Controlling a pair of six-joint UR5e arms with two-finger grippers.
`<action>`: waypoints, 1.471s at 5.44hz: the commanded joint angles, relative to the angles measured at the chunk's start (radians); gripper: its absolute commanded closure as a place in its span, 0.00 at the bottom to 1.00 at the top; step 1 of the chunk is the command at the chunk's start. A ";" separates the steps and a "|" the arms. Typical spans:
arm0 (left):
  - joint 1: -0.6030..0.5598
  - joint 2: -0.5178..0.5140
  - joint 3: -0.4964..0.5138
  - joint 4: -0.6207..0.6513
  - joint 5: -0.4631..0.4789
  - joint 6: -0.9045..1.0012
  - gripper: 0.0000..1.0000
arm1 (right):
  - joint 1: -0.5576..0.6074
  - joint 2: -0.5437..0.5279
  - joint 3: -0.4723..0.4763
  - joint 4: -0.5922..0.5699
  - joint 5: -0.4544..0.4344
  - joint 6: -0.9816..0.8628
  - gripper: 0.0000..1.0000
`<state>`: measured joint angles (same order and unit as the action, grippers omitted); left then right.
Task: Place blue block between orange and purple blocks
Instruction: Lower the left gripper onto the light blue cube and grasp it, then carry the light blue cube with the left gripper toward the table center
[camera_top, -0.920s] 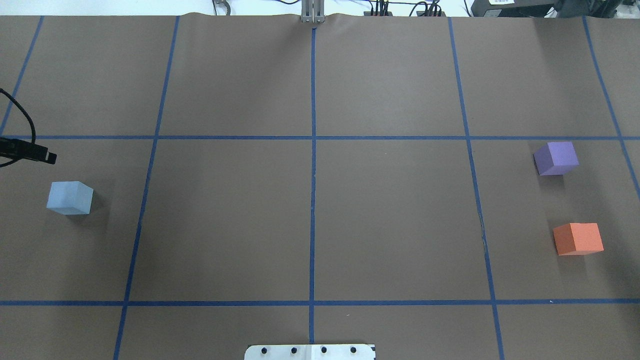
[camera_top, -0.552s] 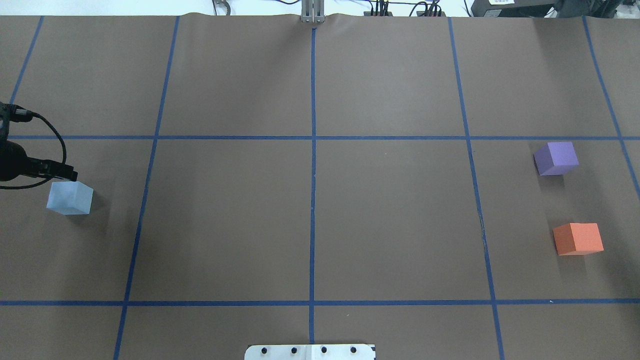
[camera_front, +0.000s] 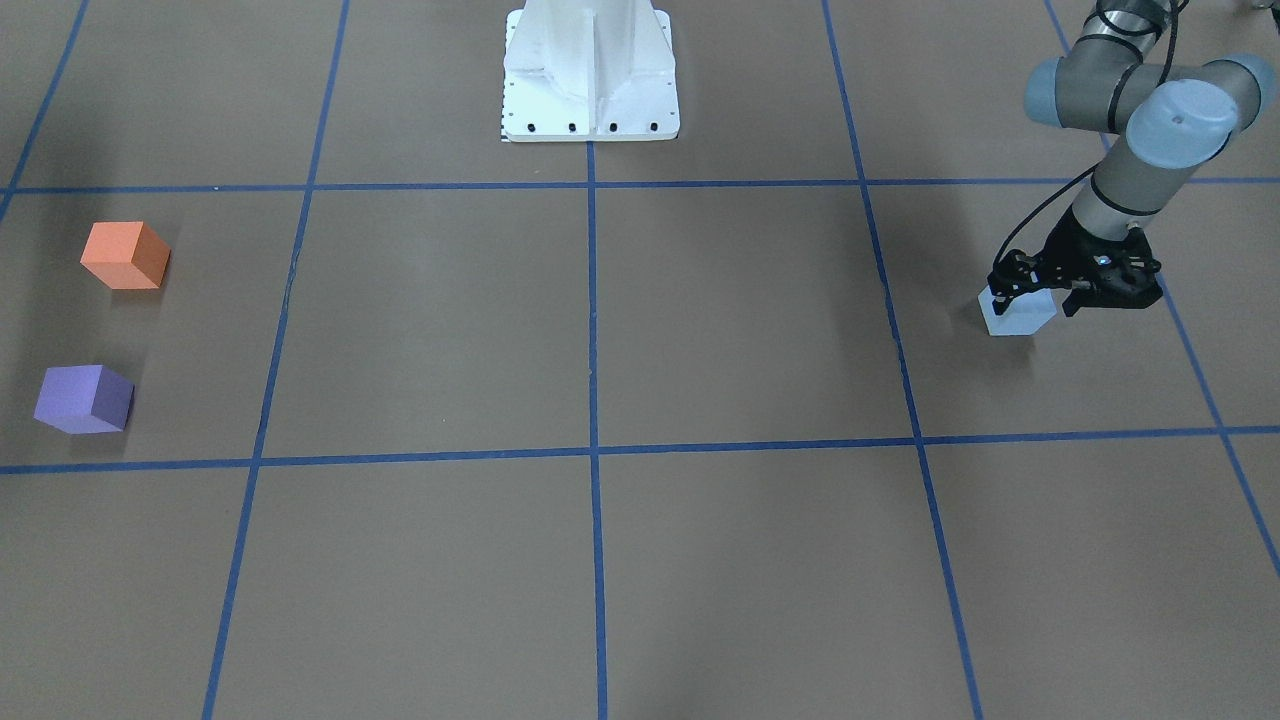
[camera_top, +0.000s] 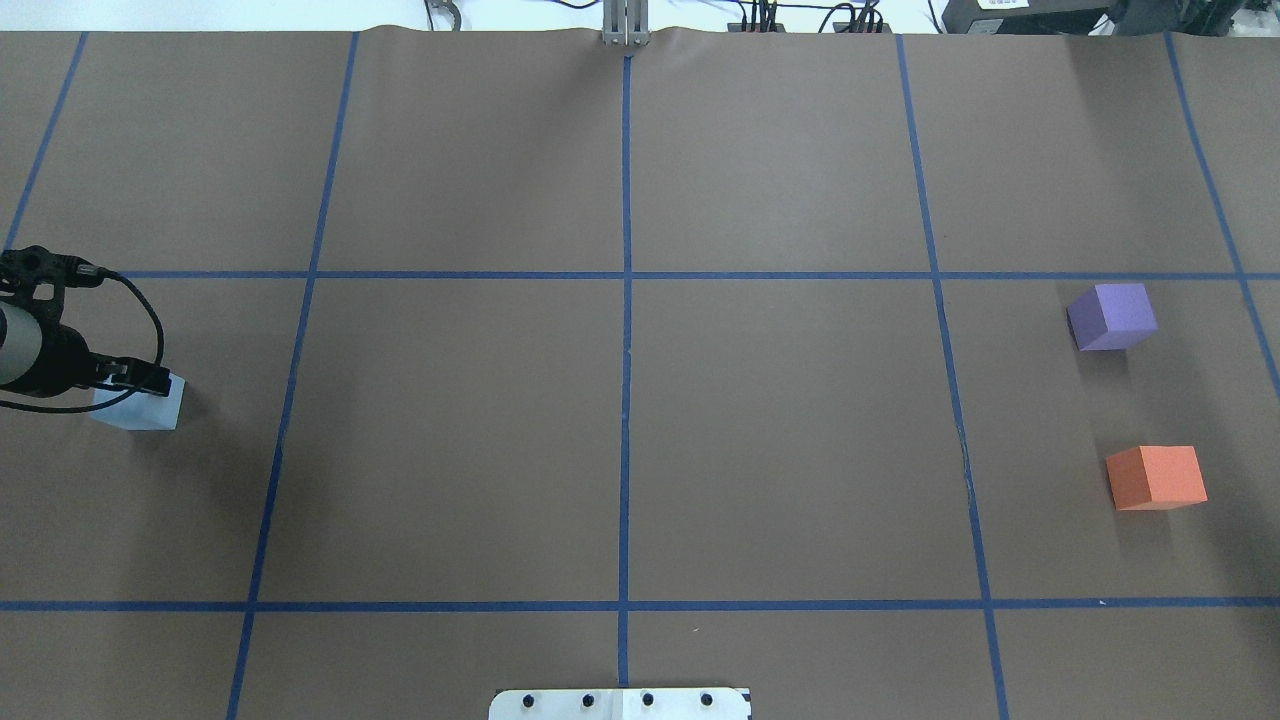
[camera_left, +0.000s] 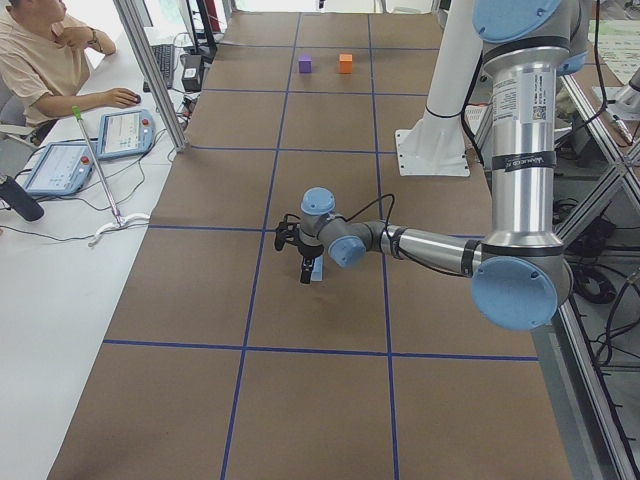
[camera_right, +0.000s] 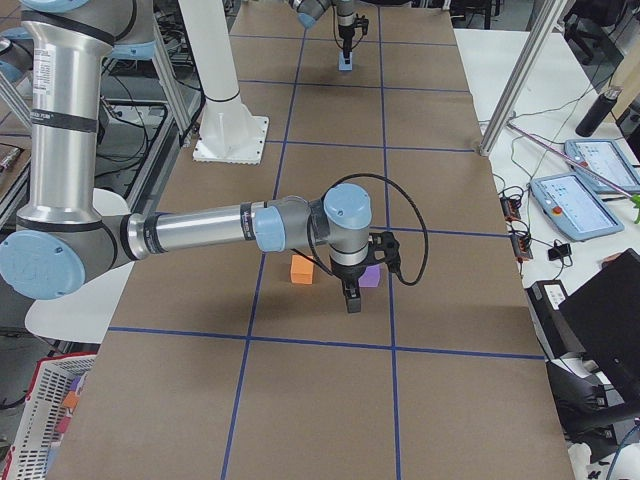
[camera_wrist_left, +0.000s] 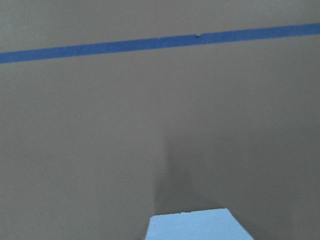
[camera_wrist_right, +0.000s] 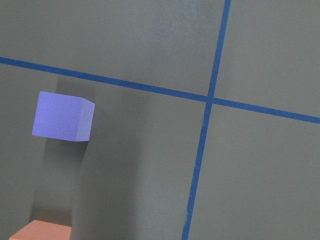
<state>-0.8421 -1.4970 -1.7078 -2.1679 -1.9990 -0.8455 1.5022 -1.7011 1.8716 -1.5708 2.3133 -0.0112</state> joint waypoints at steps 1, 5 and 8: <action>0.012 0.000 0.000 0.000 0.003 -0.001 0.55 | 0.001 0.000 0.000 0.000 0.000 -0.001 0.00; 0.018 -0.184 -0.195 0.357 -0.007 -0.001 1.00 | 0.000 0.000 0.000 0.002 0.000 -0.003 0.00; 0.239 -0.832 0.156 0.573 0.012 -0.256 1.00 | -0.007 -0.006 -0.003 0.037 0.003 0.002 0.00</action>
<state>-0.6710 -2.1364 -1.7072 -1.6112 -1.9966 -1.0174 1.4965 -1.7069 1.8697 -1.5385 2.3160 -0.0107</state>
